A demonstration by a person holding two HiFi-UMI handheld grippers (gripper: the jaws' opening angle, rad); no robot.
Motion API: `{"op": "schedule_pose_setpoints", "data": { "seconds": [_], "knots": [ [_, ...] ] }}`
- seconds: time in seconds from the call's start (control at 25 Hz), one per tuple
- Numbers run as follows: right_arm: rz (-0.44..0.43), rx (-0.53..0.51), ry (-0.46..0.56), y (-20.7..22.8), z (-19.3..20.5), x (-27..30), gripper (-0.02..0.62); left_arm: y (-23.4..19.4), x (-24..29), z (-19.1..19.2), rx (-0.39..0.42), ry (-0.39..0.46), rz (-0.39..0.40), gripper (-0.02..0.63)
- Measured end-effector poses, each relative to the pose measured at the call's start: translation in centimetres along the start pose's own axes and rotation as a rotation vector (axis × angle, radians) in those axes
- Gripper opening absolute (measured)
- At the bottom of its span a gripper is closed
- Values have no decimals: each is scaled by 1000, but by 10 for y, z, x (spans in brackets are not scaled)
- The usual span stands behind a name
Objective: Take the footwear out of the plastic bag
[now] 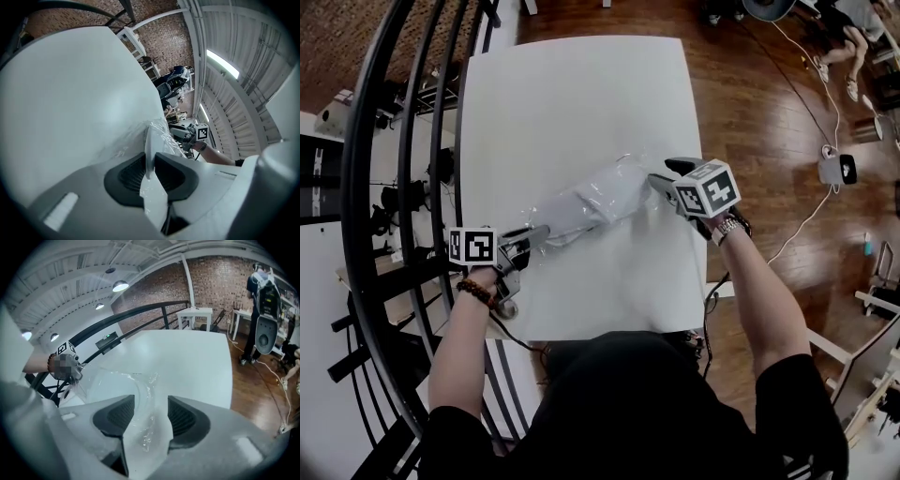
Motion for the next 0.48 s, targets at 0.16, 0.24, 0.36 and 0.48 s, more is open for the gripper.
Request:
{"op": "schedule_pose_setpoints", "data": {
  "seconds": [0.16,0.24,0.36,0.48],
  "knots": [
    [-103,89,-8,3,3,8,202,-1,2,-2,14,-15,14,78],
    [-148,104,5,-1,4,7,131,-1,1,-2,12,-11,18,78],
    [-132,81,23,-4,5,1,11,-1,-2,-4,3,9,26,78],
    [-94,73,32,-3,9,-6,-8,-2,-5,-5,-10,27,37,78]
  ]
}}
Point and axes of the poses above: the fingertips, and each gripper's own axes: x forward along the fingers, y to its right, z out of its underside, the point moved 9 cm from there along -x, backward along the fingers, and after that the axes turned 12 degrees about -z, right-handed, at the moved point
